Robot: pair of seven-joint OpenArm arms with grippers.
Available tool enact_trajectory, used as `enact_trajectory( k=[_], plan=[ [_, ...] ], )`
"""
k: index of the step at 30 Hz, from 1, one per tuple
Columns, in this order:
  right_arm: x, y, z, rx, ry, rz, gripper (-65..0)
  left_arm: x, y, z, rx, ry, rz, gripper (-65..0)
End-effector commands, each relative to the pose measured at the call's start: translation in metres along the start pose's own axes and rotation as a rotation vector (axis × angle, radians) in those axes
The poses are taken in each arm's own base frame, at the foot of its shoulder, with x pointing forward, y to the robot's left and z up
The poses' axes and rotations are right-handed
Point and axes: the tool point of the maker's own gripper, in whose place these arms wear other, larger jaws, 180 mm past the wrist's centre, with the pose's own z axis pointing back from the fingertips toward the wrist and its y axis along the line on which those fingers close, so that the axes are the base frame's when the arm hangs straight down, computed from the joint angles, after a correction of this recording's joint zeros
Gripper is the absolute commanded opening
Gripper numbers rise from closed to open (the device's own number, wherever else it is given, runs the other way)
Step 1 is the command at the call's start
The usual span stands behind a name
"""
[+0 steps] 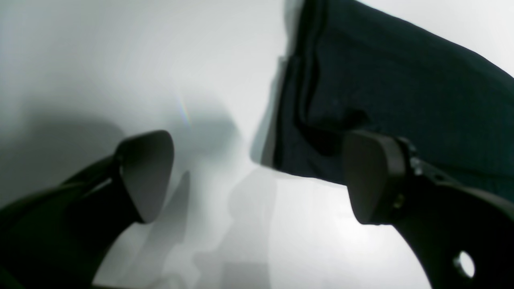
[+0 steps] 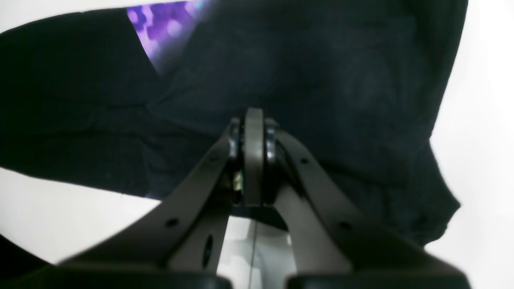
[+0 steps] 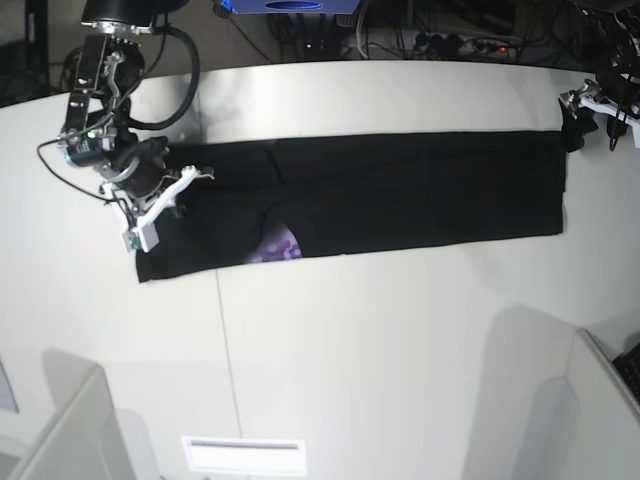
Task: Fold the T-shirt properly
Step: 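Grasp the folded strip's ends and pull it away from the robot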
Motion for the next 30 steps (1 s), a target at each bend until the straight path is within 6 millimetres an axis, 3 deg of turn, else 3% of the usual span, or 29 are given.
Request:
enact_trajectory(
  k=[1, 14, 19, 26, 30],
  plan=[
    [0.011, 0.000, 0.004, 0.003, -0.042, 0.008, -65.0, 0.016, 0.002, 0.005, -0.002, -0.046, -0.027, -0.3],
    [-0.006, 0.000, 0.005, 0.002, -0.013, -0.002, -65.0, 0.007, 0.011, -0.001, 0.014, -0.007, -0.018, -0.3],
    [-0.006, 0.000, 0.005, 0.002, -0.013, -0.002, -65.0, 0.006, 0.001, -0.015, -0.001, 0.026, -0.063, -0.3],
    [-0.006, 0.001, 0.005, 0.003, -0.013, -0.003, -65.0, 0.020, -0.005, -0.026, -0.008, -0.009, -0.058, -0.3],
    [-0.006, 0.001, 0.005, 0.003, -0.011, -0.003, -65.0, 0.008, -0.019, -0.045, -0.065, 0.046, -0.054, -0.3]
  ],
)
